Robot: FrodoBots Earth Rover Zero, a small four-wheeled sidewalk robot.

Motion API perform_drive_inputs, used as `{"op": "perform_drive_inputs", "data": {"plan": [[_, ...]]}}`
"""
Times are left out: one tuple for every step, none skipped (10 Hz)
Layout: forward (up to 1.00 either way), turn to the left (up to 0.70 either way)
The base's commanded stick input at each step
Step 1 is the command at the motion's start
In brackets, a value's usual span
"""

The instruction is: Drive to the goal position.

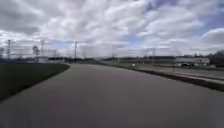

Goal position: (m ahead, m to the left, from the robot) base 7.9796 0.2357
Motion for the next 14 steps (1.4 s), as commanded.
{"op": "perform_drive_inputs", "data": {"plan": [[0.98, 0.0], [0.98, 0.01], [0.98, 0.02], [0.98, 0.03], [0.98, 0.06], [0.98, 0.09], [0.98, 0.11], [0.98, 0.14], [0.98, 0.08], [0.98, 0.03], [0.98, 0.02], [0.98, 0.01], [0.98, 0.0], [0.98, 0.12]]}}
